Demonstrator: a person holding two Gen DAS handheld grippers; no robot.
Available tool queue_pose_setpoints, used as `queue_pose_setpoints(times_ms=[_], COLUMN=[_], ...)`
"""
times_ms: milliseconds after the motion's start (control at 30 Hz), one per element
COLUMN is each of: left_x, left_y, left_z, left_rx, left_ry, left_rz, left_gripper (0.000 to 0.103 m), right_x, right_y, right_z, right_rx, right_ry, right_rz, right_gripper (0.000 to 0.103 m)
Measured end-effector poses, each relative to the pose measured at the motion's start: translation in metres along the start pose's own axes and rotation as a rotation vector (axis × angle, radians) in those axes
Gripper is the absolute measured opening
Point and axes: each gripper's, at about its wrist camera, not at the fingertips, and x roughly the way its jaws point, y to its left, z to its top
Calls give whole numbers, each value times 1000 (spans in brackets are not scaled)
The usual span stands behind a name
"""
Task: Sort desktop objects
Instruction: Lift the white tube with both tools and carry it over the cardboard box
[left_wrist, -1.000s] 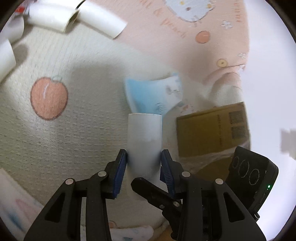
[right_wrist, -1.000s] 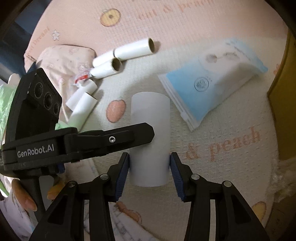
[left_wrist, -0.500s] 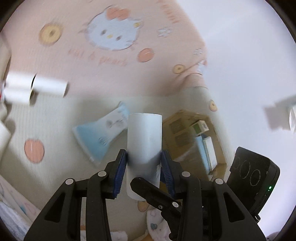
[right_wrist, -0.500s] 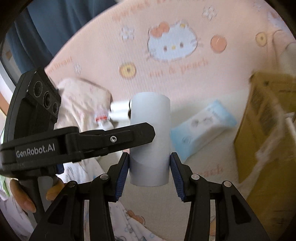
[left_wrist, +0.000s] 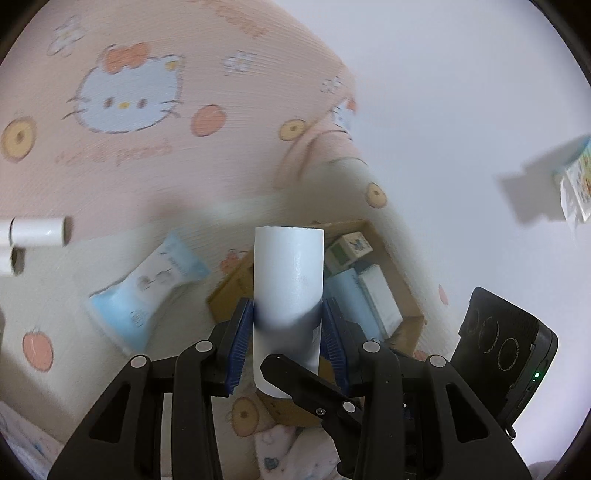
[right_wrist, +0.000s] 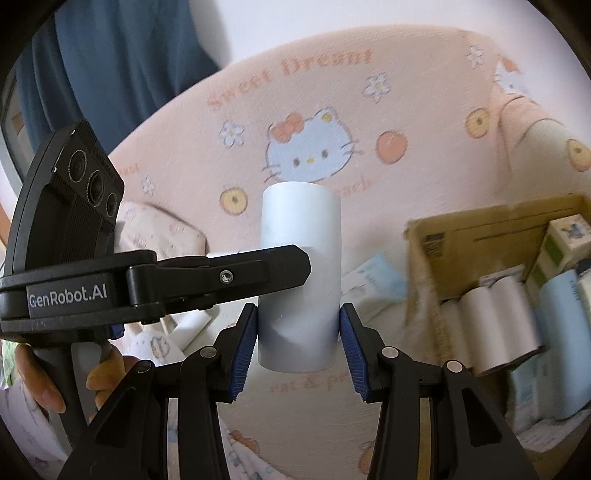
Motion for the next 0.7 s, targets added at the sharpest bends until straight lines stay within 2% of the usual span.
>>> queue_pose_setpoints(times_ms=[233, 400, 500, 700], left_x=[30, 49, 61, 97], left_y=[-45, -66, -71, -76], left_z=[9, 14, 20, 33], left_rx=[134, 190, 189, 138], left_ry=[55, 81, 110, 253], left_rz=[30, 67, 76, 118], left_gripper=[42, 42, 42, 42], right_x=[-22, -29, -32, -26], right_y=[-37, -61, -74, -99], right_z=[16, 25, 30, 34], right_rx=[63, 99, 125, 132], right_ry=[-14, -9, -3, 54], right_rz=[-9, -12, -12, -30], right_gripper=[43, 43, 43, 42])
